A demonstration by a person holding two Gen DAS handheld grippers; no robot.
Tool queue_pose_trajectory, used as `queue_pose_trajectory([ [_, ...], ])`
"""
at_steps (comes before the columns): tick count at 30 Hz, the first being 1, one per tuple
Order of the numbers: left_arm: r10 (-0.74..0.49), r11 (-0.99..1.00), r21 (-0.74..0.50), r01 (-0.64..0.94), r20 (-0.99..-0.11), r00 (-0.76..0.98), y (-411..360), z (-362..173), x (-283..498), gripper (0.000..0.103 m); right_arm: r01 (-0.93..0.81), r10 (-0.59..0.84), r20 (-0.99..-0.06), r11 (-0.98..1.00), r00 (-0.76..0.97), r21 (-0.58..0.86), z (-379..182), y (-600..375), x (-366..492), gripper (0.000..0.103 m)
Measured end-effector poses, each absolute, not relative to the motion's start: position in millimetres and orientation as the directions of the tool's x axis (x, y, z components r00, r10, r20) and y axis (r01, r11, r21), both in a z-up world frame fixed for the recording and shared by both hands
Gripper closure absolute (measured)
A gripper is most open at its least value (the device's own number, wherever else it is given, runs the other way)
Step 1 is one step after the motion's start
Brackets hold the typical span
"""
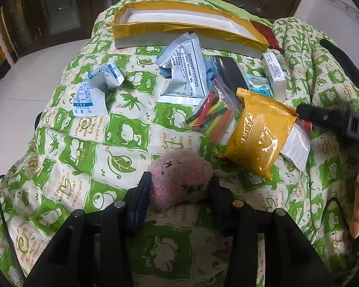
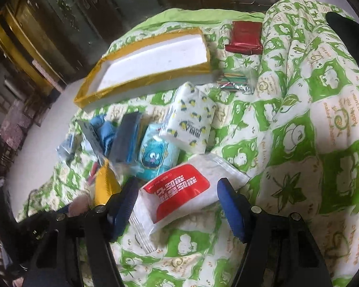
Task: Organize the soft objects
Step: 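Close left gripper on the pink ball while right gripper grasps the red-labelled wipes pack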
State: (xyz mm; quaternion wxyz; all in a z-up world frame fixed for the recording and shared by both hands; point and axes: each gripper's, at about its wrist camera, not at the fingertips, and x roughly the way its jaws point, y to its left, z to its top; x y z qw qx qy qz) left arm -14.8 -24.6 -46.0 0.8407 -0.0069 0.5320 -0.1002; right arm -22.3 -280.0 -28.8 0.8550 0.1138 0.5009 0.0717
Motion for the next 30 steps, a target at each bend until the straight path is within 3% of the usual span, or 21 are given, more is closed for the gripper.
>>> queue_pose_trajectory([
  [8, -0.175, 0.980, -0.118, 0.161, -0.893, 0.414, -24.7, -45.7, -14.7, 0.059, -0.052, 0.172, -0.874, 0.985, 0.454, 0.166, -43.6, -260.0, -27.4, 0.016],
  [15, -0.174, 0.980, -0.116, 0.162, -0.893, 0.414, -25.5, -45.9, -14.9, 0.059, 0.008, 0.213, -0.882, 0.971, 0.420, 0.238, -47.8, -272.9, -21.5, 0.015],
  [24, -0.172, 0.980, -0.111, 0.167, -0.894, 0.414, -28.5, -46.8, -14.9, 0.059, -0.029, 0.225, -0.890, 0.972, 0.396, 0.232, -60.9, -263.2, -8.9, 0.036],
  [26, -0.181, 0.978, -0.119, 0.169, -0.891, 0.416, -27.4, -46.1, -15.2, 0.059, -0.060, 0.244, -0.868, 0.968, 0.433, 0.242, -51.7, -262.7, -13.6, 0.054],
  [28, -0.187, 0.977, -0.124, 0.172, -0.889, 0.418, -27.6, -45.7, -15.6, 0.059, -0.084, 0.261, -0.853, 0.965, 0.452, 0.250, -43.1, -261.7, -18.2, 0.064],
  [30, -0.198, 0.975, -0.133, 0.177, -0.884, 0.423, -26.8, -44.3, -16.8, 0.059, -0.089, 0.269, -0.846, 0.962, 0.460, 0.258, -39.3, -262.7, -20.5, 0.066],
])
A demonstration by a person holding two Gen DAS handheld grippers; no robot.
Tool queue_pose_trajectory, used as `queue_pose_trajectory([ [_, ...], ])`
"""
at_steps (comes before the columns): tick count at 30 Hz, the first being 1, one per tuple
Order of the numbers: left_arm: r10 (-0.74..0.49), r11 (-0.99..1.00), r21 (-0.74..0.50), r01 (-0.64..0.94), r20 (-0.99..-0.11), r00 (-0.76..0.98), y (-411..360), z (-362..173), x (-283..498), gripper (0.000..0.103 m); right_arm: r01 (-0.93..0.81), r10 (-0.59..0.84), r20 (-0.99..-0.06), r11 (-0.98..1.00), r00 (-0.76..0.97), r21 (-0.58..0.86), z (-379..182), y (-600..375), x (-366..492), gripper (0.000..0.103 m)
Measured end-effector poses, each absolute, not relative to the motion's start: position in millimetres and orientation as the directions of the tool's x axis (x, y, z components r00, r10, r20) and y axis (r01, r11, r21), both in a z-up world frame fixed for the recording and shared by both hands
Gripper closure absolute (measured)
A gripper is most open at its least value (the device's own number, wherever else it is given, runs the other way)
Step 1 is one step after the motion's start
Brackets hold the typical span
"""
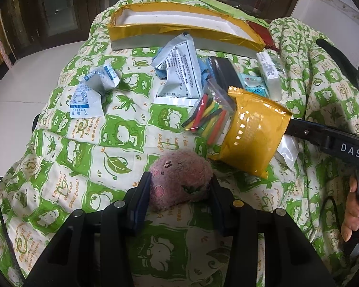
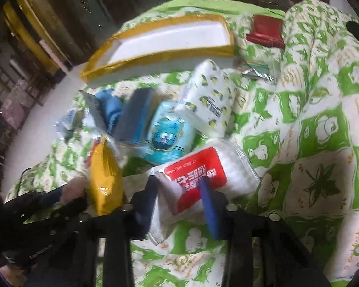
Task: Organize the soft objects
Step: 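Close left gripper on the pink ball while right gripper grasps the red-labelled wipes pack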
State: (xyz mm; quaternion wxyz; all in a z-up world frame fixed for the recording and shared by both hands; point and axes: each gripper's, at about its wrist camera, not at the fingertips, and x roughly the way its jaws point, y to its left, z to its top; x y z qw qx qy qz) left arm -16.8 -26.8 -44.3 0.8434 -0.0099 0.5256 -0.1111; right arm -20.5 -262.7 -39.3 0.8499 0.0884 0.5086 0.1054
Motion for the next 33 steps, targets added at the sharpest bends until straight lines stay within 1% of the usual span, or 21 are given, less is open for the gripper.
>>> queue_pose_trajectory([
  [2, -0.208, 0.973, -0.142, 0.181, -0.879, 0.430, -26.5, -42.2, -17.8, 0.060, -0.090, 0.278, -0.845, 0.959, 0.458, 0.267, -38.4, -264.1, -21.3, 0.068],
  [3, -0.210, 0.973, -0.144, 0.182, -0.877, 0.432, -26.1, -41.6, -18.5, 0.061, -0.093, 0.290, -0.847, 0.956, 0.445, 0.279, -37.2, -265.5, -22.3, 0.072],
  [4, -0.213, 0.972, -0.146, 0.182, -0.875, 0.434, -25.9, -41.0, -18.7, 0.062, -0.106, 0.315, -0.838, 0.948, 0.445, 0.300, -35.5, -266.4, -24.8, 0.085],
  [7, -0.222, 0.971, -0.156, 0.181, -0.868, 0.445, -24.8, -38.7, -19.3, 0.062, -0.136, 0.311, -0.829, 0.950, 0.464, 0.280, -25.7, -262.8, -29.4, 0.088],
  [12, -0.223, 0.971, -0.157, 0.180, -0.867, 0.446, -24.0, -38.5, -19.2, 0.062, -0.122, 0.323, -0.827, 0.946, 0.460, 0.301, -28.4, -266.9, -28.4, 0.089],
  [33, -0.242, 0.967, -0.173, 0.185, -0.852, 0.464, -23.6, -34.5, -20.6, 0.062, -0.172, 0.396, -0.760, 0.917, 0.515, 0.361, 8.1, -270.0, -39.6, 0.095],
])
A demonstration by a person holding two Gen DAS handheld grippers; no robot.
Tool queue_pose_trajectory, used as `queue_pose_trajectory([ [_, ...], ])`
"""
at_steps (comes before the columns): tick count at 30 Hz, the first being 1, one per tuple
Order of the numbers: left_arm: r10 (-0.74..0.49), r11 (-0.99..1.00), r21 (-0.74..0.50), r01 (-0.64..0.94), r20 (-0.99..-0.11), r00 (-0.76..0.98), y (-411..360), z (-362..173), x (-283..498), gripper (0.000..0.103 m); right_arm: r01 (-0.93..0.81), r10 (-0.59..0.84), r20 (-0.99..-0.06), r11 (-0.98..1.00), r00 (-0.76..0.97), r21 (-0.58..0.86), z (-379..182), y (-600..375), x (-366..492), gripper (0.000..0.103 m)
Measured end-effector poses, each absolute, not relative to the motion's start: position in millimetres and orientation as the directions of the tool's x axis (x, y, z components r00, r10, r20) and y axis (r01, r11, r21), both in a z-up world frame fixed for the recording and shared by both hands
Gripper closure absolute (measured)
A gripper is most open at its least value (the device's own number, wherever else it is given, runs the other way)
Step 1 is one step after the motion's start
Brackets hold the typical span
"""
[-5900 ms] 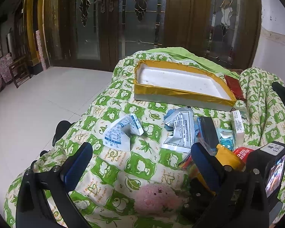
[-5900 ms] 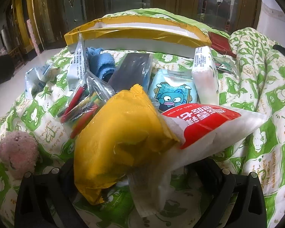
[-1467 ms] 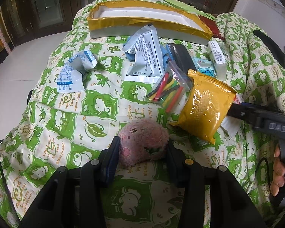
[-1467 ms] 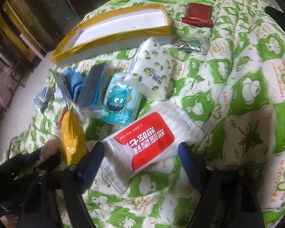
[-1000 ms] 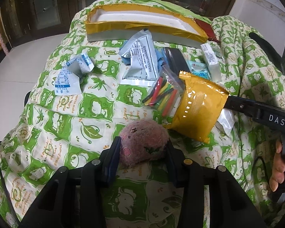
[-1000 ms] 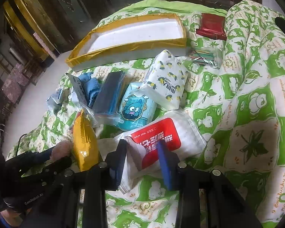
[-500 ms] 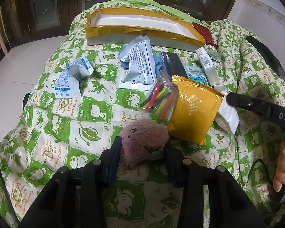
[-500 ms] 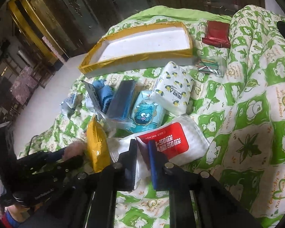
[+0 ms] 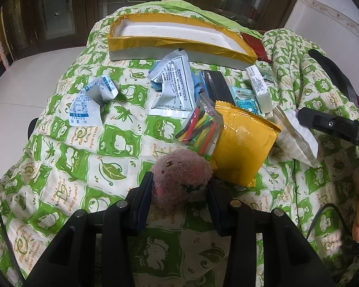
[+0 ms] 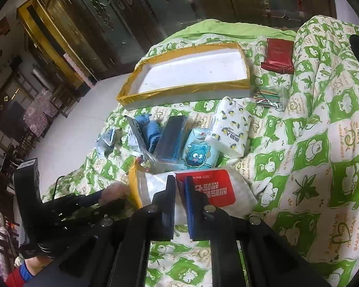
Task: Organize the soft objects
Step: 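Close left gripper on the pink ball while right gripper grasps the red-labelled wipes pack, then carry the pink ball and wipes pack with both grippers into the tray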
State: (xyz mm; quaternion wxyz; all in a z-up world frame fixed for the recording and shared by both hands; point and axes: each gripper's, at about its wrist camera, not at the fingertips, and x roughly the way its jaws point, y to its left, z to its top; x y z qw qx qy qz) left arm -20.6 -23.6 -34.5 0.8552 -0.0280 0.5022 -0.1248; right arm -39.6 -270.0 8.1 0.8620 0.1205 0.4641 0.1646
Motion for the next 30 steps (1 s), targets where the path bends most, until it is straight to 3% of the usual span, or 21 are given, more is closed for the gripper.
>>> queue_pose_trajectory([
  [13, -0.248, 0.966, -0.180, 0.185, -0.846, 0.471, -23.3, -32.7, -21.4, 0.063, -0.168, 0.441, -0.705, 0.890, 0.556, 0.424, 34.6, -285.0, -37.8, 0.096],
  [19, -0.282, 0.958, -0.213, 0.190, -0.814, 0.508, -20.5, -24.0, -23.0, 0.069, -0.180, 0.453, -0.692, 0.884, 0.562, 0.432, 41.6, -284.8, -38.3, 0.096],
  [30, -0.349, 0.937, -0.298, 0.183, -0.777, 0.523, -11.7, -14.8, -19.0, 0.069, -0.200, 0.438, -0.676, 0.893, 0.592, 0.404, 58.7, -284.8, -29.0, 0.096],
])
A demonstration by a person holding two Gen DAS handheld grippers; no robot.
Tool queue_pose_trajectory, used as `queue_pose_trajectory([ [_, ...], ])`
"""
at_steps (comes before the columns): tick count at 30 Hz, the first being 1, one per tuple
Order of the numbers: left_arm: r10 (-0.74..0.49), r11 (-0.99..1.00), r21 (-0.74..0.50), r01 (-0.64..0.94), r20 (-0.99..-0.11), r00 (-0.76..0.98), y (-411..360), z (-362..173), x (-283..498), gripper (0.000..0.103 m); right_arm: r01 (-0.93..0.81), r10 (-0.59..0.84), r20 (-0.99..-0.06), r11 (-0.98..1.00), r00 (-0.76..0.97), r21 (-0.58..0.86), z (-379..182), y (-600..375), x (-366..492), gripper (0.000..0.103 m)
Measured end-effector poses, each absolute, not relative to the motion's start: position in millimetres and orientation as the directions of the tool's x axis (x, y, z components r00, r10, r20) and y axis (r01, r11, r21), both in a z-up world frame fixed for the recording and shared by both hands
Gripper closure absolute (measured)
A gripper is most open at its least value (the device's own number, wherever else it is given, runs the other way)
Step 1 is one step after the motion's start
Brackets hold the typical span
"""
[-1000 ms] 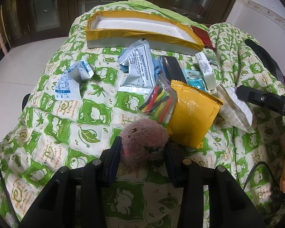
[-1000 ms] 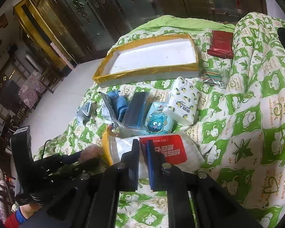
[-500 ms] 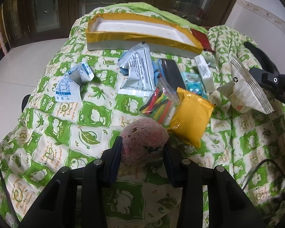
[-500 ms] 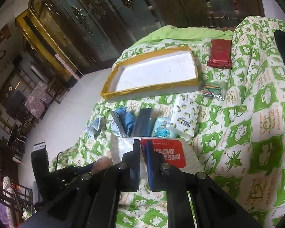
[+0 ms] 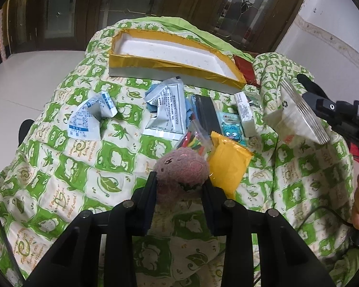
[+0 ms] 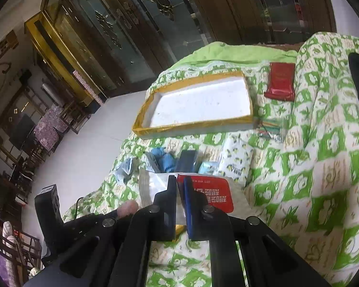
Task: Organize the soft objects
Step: 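Carry the pink ball and wipes pack with both grippers into the tray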
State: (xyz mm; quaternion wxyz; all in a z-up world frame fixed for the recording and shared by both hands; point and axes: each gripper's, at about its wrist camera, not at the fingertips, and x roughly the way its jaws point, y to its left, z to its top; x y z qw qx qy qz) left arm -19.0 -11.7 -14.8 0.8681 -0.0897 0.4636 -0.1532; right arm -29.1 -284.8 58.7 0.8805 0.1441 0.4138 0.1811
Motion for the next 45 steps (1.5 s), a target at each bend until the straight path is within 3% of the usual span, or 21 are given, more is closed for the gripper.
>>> queue_pose_trajectory([
  [31, -0.364, 0.931, -0.303, 0.203, -0.734, 0.574, -7.0, 34.3, 71.5, 0.069, -0.250, 0.417, -0.632, 0.906, 0.653, 0.341, 108.4, -267.9, 75.5, 0.098],
  [45, -0.315, 0.948, -0.270, 0.168, -0.733, 0.603, 8.3, 31.8, 141.1, 0.069, -0.255, 0.452, -0.629, 0.888, 0.632, 0.382, 81.4, -244.5, 135.7, 0.098],
])
